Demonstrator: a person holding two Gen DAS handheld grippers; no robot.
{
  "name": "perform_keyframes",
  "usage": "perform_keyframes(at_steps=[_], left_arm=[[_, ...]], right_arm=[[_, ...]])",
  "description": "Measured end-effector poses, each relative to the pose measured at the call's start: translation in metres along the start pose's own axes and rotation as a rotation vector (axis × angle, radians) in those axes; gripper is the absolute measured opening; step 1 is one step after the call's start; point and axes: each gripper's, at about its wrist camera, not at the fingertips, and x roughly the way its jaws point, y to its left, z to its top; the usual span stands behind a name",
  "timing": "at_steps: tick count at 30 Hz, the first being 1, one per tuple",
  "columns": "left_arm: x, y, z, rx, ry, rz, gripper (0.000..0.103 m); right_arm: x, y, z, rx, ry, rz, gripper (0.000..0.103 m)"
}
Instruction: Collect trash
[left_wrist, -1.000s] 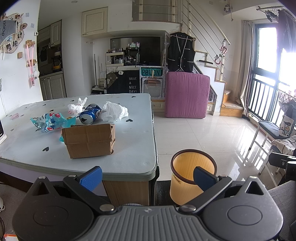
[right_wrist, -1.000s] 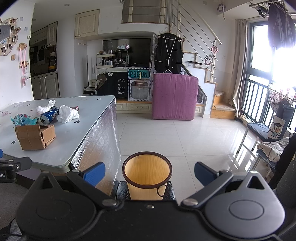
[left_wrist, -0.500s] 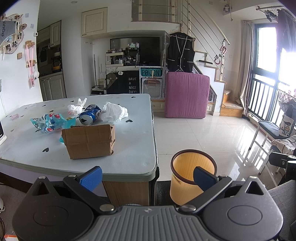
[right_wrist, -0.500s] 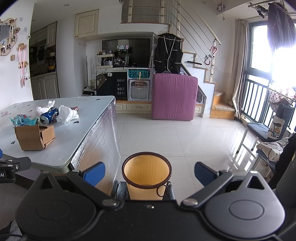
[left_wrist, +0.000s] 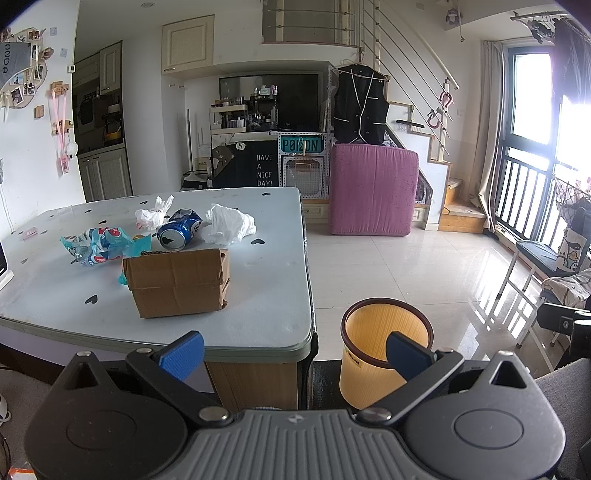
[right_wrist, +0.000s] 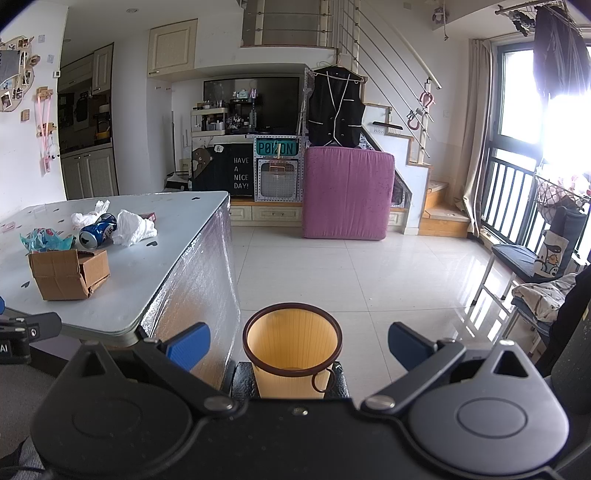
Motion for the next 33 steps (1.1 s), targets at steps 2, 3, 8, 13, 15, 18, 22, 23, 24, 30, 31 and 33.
perform_keyframes(at_steps=[2,3,8,13,15,18,22,23,24,30,31,33], left_arm=[[0.000,0.000,0.000,0.000,0.000,0.000,0.103],[0.000,0.000,0.000,0.000,0.001,0.000,0.103],[0.000,0.000,0.000,0.000,0.000,0.000,0.103],[0.000,0.000,0.000,0.000,0.000,0.000,0.103],[0.000,0.000,0.000,-0.001,0.000,0.000,0.103],[0.001,0.000,0.000,-0.001,0.004,0.000,0.103],[0.004,0.002,-0.002,-0.005,0.015,-0.001,0.103],[0.006,0.003,-0.002,-0.006,0.021,0.000,0.103],[0.006,0.004,-0.002,-0.008,0.023,0.001,0.103],[0.014,0.012,-0.004,-0.027,0.036,0.024,0.103],[0.017,0.014,-0.004,-0.033,0.040,0.028,0.103],[0.022,0.019,-0.004,-0.043,0.048,0.039,0.103]], right_arm=[[0.000,0.000,0.000,0.000,0.000,0.000,0.103],[0.000,0.000,0.000,-0.001,0.000,0.001,0.103],[0.000,0.000,0.000,0.000,0.000,0.000,0.103],[0.000,0.000,0.000,0.000,0.001,0.000,0.103],[0.001,0.000,0.000,0.000,0.001,0.001,0.103],[0.002,0.001,0.000,0.000,0.003,0.001,0.103],[0.004,0.002,-0.003,0.001,0.014,0.004,0.103],[0.009,0.002,-0.002,0.001,0.017,0.006,0.103],[0.011,0.004,-0.002,0.001,0.020,0.007,0.103],[0.027,0.012,-0.005,-0.011,0.045,0.018,0.103],[0.029,0.013,-0.005,-0.013,0.047,0.021,0.103],[0.034,0.016,-0.004,-0.020,0.052,0.028,0.103]])
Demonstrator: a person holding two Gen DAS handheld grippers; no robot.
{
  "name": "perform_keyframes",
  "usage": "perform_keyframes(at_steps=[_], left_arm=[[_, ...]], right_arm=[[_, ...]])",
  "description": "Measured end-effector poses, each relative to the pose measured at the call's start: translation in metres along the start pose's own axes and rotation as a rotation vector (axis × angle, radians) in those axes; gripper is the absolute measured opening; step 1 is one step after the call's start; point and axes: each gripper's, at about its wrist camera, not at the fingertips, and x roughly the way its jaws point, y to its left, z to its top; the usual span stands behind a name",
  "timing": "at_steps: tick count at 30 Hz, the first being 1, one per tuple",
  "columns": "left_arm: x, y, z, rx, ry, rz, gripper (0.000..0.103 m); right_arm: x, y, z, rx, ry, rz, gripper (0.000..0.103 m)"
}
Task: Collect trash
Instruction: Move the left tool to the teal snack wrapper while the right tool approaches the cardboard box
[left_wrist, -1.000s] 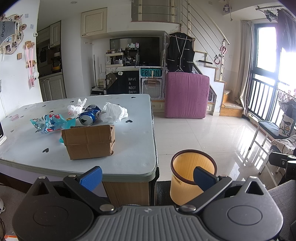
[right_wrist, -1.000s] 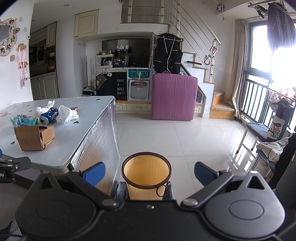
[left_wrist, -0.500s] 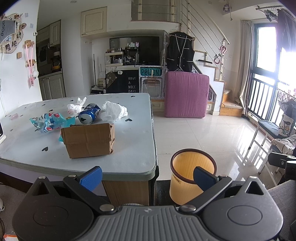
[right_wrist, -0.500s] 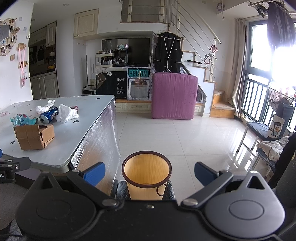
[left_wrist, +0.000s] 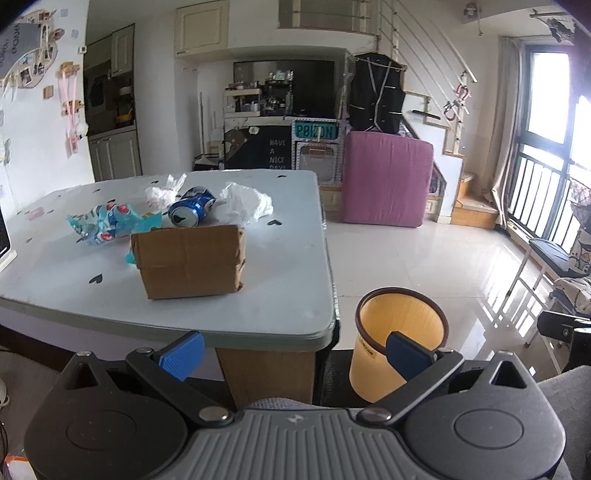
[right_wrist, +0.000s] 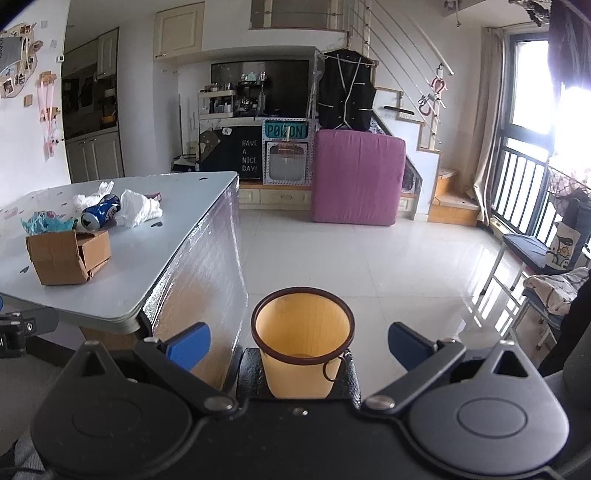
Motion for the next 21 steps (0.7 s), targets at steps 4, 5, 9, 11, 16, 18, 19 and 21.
perform_keyframes(at_steps=[4,5,9,11,16,18,19,21], left_arm=[[0.009,0.011,0.000,-0.023,0.012,0.027,0.103],[0.011,0.014,0.001,-0.028,0.014,0.033,0.103],[0.025,0.037,0.002,-0.068,0.025,0.067,0.103],[0.030,0.048,0.004,-0.082,0.024,0.091,0.103],[0.038,0.082,0.012,-0.110,0.007,0.159,0.103],[0.043,0.098,0.016,-0.124,0.000,0.192,0.103],[0.044,0.106,0.019,-0.129,-0.007,0.206,0.103],[0.047,0.120,0.022,-0.134,-0.031,0.221,0.103]], right_arm=[[0.013,0.007,0.003,-0.012,0.012,0.027,0.103],[0.017,0.010,0.004,-0.017,0.018,0.035,0.103],[0.033,0.024,0.010,-0.047,0.035,0.063,0.103],[0.041,0.034,0.014,-0.065,0.038,0.076,0.103],[0.060,0.059,0.024,-0.117,0.029,0.119,0.103],[0.068,0.070,0.028,-0.134,0.030,0.141,0.103],[0.072,0.075,0.030,-0.141,0.031,0.153,0.103],[0.080,0.084,0.036,-0.156,0.030,0.173,0.103]])
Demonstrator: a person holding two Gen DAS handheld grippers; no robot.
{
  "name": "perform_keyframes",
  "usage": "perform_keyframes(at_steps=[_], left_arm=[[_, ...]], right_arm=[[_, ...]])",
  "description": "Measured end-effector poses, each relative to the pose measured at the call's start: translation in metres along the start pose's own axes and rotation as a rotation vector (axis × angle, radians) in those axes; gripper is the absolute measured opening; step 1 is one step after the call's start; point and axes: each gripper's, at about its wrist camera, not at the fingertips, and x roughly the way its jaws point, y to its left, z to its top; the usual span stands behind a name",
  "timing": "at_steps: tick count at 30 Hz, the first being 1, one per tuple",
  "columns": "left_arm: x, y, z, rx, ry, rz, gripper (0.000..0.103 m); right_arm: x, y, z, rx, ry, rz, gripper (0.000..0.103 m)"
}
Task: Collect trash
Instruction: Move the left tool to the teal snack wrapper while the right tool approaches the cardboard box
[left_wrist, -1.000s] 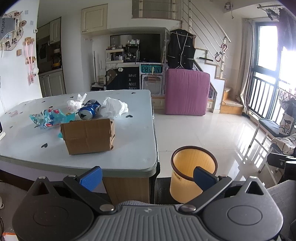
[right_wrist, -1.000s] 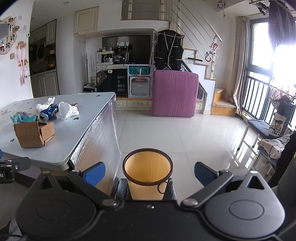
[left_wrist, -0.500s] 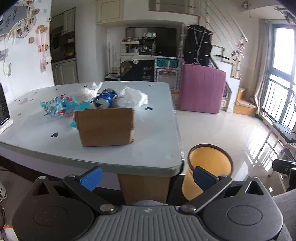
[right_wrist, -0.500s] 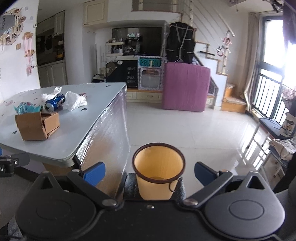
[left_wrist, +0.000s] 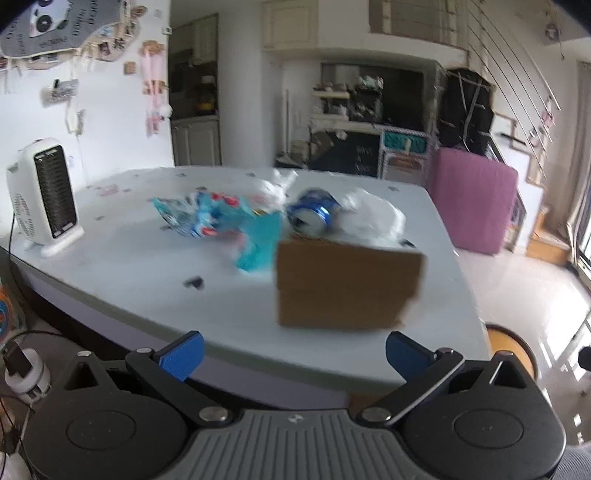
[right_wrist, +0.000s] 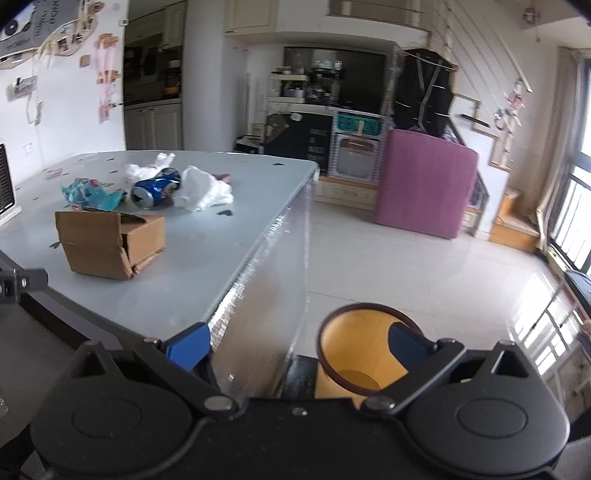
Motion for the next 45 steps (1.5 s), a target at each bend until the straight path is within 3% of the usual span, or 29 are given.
perform_keyframes(at_steps=[5,14,21,24,27,32,36,40,41,43,45], left_arm=[[0.021,0.027,0.013,0.012,-0.049,0.081,0.103],[0.071,0.081,0.045,-0.035,-0.028,0.113,0.103],[0.105,0.103,0.067,-0.037,-0.039,0.127,0.103],[0.119,0.110,0.078,-0.023,-0.053,0.105,0.103],[0.132,0.120,0.089,-0.039,-0.074,0.025,0.103],[0.159,0.124,0.103,-0.003,-0.089,-0.027,0.101],[0.182,0.123,0.107,0.007,-0.066,-0.053,0.091],[0.201,0.116,0.109,0.039,-0.053,-0.046,0.086],[0.205,0.115,0.109,0.045,-0.049,-0.041,0.085],[0.214,0.113,0.108,0.049,-0.040,-0.031,0.084],[0.220,0.112,0.107,0.051,-0.033,-0.008,0.079]], right_arm=[[0.023,0.018,0.017,-0.039,-0.018,0.047,0.103],[0.075,0.049,0.055,-0.076,-0.062,0.176,0.103],[0.119,0.064,0.084,0.003,-0.032,0.283,0.103],[0.139,0.069,0.099,0.050,0.013,0.355,0.103],[0.158,0.074,0.116,0.092,0.082,0.483,0.103],[0.182,0.105,0.142,-0.072,0.167,0.642,0.103],[0.202,0.124,0.157,-0.195,0.241,0.695,0.094],[0.216,0.135,0.160,-0.240,0.328,0.754,0.076],[0.216,0.136,0.158,-0.250,0.340,0.755,0.074],[0.212,0.136,0.154,-0.259,0.330,0.722,0.059],[0.208,0.132,0.150,-0.254,0.313,0.678,0.052]])
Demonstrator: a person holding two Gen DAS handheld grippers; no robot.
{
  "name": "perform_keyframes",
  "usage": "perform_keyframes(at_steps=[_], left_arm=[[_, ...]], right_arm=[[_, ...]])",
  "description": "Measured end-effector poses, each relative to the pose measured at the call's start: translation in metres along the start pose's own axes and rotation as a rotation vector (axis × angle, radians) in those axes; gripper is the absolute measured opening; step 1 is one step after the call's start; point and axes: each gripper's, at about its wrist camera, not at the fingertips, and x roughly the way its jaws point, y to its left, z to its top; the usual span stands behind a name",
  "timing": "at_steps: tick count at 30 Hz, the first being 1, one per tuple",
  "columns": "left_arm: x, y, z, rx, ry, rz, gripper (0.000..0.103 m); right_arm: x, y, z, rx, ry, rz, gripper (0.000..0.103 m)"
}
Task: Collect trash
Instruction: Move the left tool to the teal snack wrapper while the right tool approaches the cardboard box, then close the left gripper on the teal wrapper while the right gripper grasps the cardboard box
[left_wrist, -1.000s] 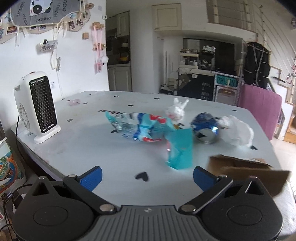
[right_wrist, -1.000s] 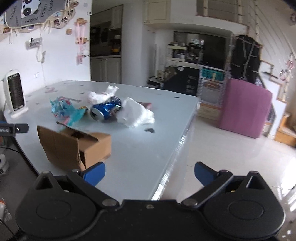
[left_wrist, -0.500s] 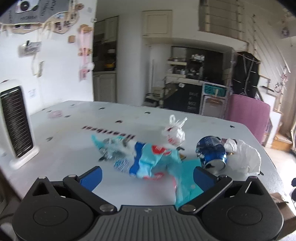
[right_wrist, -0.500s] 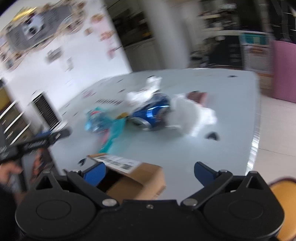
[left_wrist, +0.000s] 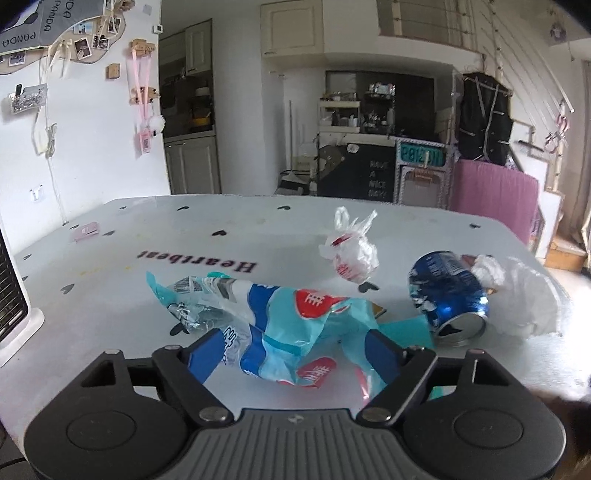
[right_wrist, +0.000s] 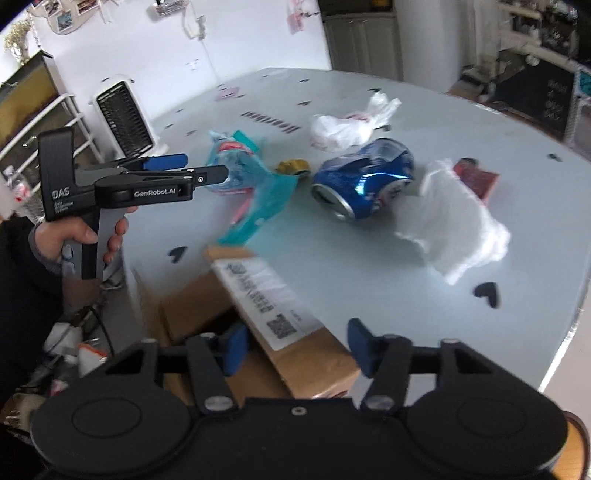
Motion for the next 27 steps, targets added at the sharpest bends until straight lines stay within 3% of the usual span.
perform_keyframes(at_steps=[5,8,9,12,14,15,16,22,27], left_arm=[[0.010,-0.002,-0.002,-0.012,0.000,0.045,0.061],[0.016,-0.002,-0.002,-0.023,0.019,0.052,0.042],[0.017,-0.002,-0.002,-0.027,0.022,0.057,0.029],[0.016,-0.002,-0.003,-0.039,0.012,0.078,0.013],[0.012,-0.002,-0.004,-0.043,0.001,0.088,0.007],[0.010,-0.001,-0.004,-0.048,-0.001,0.087,0.003],[0.007,-0.001,-0.005,-0.052,-0.004,0.087,0.001],[-0.019,0.001,-0.009,-0.042,-0.020,0.068,0.000],[-0.045,0.003,-0.017,-0.048,-0.030,0.062,0.000]], right_arm=[[-0.023,-0.011,-0.020,0.124,-0.028,-0.151,0.047],[-0.040,-0.015,-0.037,0.192,-0.038,-0.223,0.047],[-0.045,-0.016,-0.044,0.219,-0.038,-0.245,0.048],[-0.062,-0.016,-0.061,0.304,-0.050,-0.286,0.049],[-0.072,-0.015,-0.072,0.352,-0.098,-0.267,0.054],[-0.077,-0.014,-0.079,0.367,-0.132,-0.251,0.067],[-0.081,-0.012,-0.086,0.372,-0.164,-0.245,0.079],[-0.099,-0.001,-0.124,0.298,-0.313,-0.168,0.101],[-0.092,0.008,-0.139,0.128,-0.315,-0.177,0.103]])
